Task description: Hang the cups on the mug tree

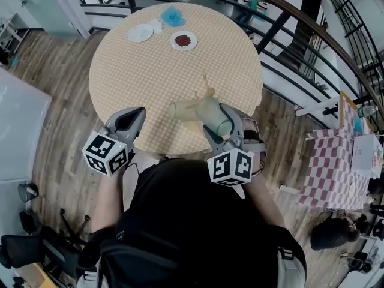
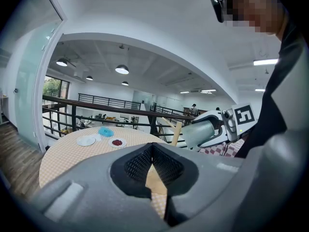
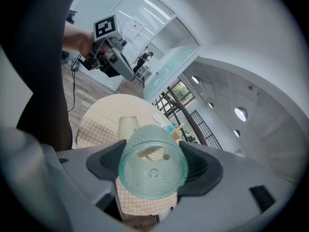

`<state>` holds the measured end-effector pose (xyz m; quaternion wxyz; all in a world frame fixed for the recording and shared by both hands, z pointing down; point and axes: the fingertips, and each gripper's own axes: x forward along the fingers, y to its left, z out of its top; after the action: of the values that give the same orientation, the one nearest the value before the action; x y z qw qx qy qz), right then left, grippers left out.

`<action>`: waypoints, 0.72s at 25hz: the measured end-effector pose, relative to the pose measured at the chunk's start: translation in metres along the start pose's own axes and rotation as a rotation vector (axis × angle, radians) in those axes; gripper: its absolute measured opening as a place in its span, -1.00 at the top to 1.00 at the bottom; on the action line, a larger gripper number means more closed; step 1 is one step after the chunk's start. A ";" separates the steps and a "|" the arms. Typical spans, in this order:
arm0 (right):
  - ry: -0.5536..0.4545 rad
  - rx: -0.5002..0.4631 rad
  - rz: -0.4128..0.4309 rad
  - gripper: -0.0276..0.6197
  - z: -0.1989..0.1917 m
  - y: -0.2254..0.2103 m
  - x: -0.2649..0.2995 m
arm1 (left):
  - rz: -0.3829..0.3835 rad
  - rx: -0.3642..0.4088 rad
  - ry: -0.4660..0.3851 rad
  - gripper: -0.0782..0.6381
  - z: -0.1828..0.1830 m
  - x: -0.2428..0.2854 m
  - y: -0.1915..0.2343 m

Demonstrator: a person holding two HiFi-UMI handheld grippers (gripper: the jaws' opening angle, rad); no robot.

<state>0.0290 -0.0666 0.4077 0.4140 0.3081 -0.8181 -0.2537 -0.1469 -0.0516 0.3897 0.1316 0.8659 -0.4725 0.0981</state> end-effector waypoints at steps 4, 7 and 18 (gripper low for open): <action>-0.018 0.007 0.028 -0.14 0.005 0.009 0.001 | 0.005 -0.008 0.006 0.77 -0.004 -0.004 0.001; -0.020 0.011 0.026 -0.14 0.005 0.009 0.001 | 0.009 -0.012 0.009 0.76 -0.006 -0.007 0.002; -0.094 0.038 -0.017 -0.15 0.014 0.009 -0.010 | 0.017 -0.034 0.019 0.76 -0.018 -0.015 -0.003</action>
<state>0.0191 -0.0513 0.4007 0.3669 0.3107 -0.8387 -0.2558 -0.1534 -0.0328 0.4024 0.1500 0.8585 -0.4803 0.0992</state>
